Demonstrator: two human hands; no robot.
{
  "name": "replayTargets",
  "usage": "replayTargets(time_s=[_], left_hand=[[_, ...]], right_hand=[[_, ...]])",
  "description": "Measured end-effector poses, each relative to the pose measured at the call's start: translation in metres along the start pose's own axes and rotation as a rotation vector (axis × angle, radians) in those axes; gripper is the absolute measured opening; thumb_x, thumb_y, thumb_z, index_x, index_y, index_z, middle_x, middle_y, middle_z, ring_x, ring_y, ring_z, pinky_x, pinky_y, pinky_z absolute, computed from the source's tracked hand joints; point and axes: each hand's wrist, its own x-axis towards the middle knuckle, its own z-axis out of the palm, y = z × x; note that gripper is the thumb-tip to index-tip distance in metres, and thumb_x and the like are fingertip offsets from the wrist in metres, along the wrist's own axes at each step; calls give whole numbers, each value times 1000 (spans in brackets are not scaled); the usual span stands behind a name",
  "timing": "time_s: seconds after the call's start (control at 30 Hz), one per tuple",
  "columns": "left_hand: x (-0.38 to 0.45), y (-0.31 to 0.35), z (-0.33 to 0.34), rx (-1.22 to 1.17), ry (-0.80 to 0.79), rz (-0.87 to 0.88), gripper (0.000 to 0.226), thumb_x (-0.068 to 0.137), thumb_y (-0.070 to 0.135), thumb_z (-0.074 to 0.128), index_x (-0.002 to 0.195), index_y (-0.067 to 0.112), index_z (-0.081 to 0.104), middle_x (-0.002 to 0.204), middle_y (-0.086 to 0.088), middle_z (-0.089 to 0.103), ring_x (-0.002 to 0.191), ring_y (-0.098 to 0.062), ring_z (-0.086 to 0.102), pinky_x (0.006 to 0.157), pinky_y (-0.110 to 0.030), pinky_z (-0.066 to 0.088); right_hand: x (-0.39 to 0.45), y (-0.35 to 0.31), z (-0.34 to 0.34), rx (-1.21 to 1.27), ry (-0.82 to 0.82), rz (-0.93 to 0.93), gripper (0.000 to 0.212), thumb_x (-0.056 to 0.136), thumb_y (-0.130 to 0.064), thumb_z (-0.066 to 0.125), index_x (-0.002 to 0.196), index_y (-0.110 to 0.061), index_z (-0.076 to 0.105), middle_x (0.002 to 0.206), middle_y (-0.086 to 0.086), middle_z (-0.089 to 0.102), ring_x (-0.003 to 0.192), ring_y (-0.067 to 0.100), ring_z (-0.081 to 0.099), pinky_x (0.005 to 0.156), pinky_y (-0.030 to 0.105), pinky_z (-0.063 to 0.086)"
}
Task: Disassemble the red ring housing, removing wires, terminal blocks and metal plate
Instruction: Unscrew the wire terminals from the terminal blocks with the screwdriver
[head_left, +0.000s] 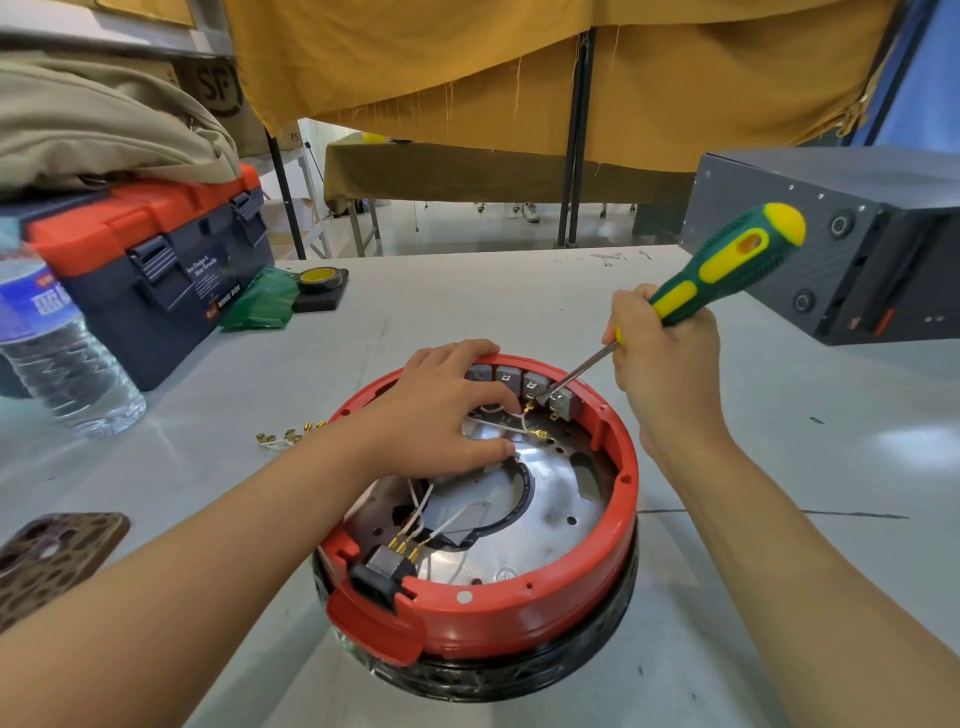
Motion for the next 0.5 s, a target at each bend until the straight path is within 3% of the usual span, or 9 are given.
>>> replayTargets(time_s=[0.17, 0.33, 0.43, 0.5], left_hand=[[0, 0, 0, 2, 1, -3, 37, 86, 47, 58, 122, 39, 57, 155, 1, 17, 141, -19, 16, 115, -33, 11], [0, -1, 1, -8, 2, -1, 37, 86, 49, 57, 121, 39, 57, 154, 2, 17, 141, -17, 16, 115, -33, 10], [0, -2, 1, -2, 0, 3, 36, 86, 50, 57, 121, 40, 56, 155, 2, 17, 141, -18, 16, 115, -34, 11], [0, -2, 1, -3, 0, 4, 37, 86, 50, 56, 121, 39, 56, 155, 2, 17, 141, -18, 16, 115, -35, 11]], right_hand=[[-2, 4, -1, 8, 8, -3, 33, 83, -13, 52, 51, -15, 46, 37, -13, 40, 39, 6, 37, 49, 25, 30], [-18, -2, -4, -109, 42, -173, 38, 84, -27, 51, 53, -6, 46, 42, -3, 43, 44, 11, 45, 50, 23, 36], [-28, -5, -3, -177, 48, -296, 39, 87, -26, 53, 51, -16, 42, 45, 3, 46, 50, 11, 50, 52, 12, 34], [-30, -6, -1, -220, 28, -352, 40, 89, -25, 54, 52, -14, 44, 45, 6, 48, 52, 13, 51, 51, 11, 32]])
